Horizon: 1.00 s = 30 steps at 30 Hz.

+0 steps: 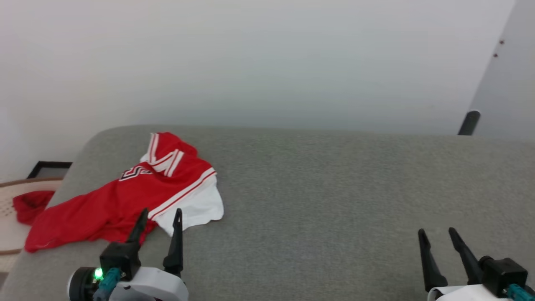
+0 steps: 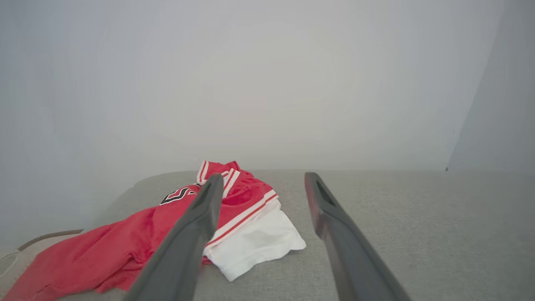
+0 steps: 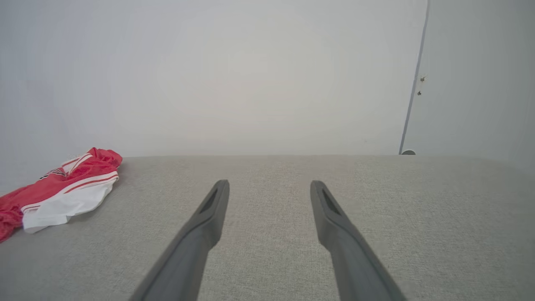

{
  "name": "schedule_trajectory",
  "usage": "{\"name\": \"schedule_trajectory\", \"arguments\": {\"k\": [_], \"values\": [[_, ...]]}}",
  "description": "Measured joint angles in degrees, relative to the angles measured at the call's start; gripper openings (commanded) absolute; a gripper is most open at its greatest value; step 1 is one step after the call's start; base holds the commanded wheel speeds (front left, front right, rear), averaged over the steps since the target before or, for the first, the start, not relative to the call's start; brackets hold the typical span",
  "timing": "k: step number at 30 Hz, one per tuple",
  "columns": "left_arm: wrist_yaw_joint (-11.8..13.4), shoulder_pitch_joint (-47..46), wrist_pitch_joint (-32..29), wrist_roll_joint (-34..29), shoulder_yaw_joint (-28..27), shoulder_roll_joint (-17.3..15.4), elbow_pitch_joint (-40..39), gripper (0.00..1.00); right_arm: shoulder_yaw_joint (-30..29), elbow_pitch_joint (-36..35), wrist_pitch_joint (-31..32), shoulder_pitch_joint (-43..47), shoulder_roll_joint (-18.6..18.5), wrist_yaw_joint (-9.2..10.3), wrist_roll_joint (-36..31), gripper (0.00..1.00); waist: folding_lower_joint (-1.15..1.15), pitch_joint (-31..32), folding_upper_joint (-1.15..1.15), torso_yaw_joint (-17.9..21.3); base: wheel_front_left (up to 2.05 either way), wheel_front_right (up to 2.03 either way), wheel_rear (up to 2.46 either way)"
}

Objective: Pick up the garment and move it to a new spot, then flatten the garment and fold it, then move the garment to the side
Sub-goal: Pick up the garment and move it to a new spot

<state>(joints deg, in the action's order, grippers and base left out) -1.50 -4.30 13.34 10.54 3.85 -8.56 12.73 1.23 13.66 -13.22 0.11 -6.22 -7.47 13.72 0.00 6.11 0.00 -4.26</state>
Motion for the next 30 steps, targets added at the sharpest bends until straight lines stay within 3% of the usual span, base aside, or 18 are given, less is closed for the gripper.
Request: {"name": "schedule_trajectory", "arguments": {"k": [13,16,20,25,30], "values": [[0.73,0.39,1.33,-4.21,-2.89,-1.36,0.33,1.0,5.77,1.0,-1.45,-0.83,0.62,-0.01,-3.76,1.0,0.0,1.58,0.0,-9.64,0.0,0.0,0.0],[0.34,-0.15,1.6,-4.58,-3.43,-1.51,1.2,1.0,6.05,1.13,-1.75,-1.16,0.69,-0.01,-4.76,1.0,0.0,1.8,0.0,-11.73,0.0,0.0,0.0],[-2.18,-4.31,0.51,-2.88,-3.75,-2.7,5.22,1.0,6.51,1.24,-1.76,-2.0,0.07,-0.01,-4.99,1.0,0.0,1.25,0.0,-13.1,0.0,0.0,0.0],[-4.44,-14.63,-7.95,2.54,-4.88,-5.88,9.88,1.0,6.5,0.8,-1.54,-3.15,-1.42,-0.02,-5.19,1.0,0.0,-0.14,0.0,-12.32,0.0,0.0,0.0],[-5.64,-24.81,-19.94,7.25,-3.83,-12.25,15.79,1.0,6.51,-1.43,-0.45,-4.39,-2.52,-0.02,-5.24,1.0,0.0,-2.45,0.0,-9.96,0.0,0.0,0.0]]}}
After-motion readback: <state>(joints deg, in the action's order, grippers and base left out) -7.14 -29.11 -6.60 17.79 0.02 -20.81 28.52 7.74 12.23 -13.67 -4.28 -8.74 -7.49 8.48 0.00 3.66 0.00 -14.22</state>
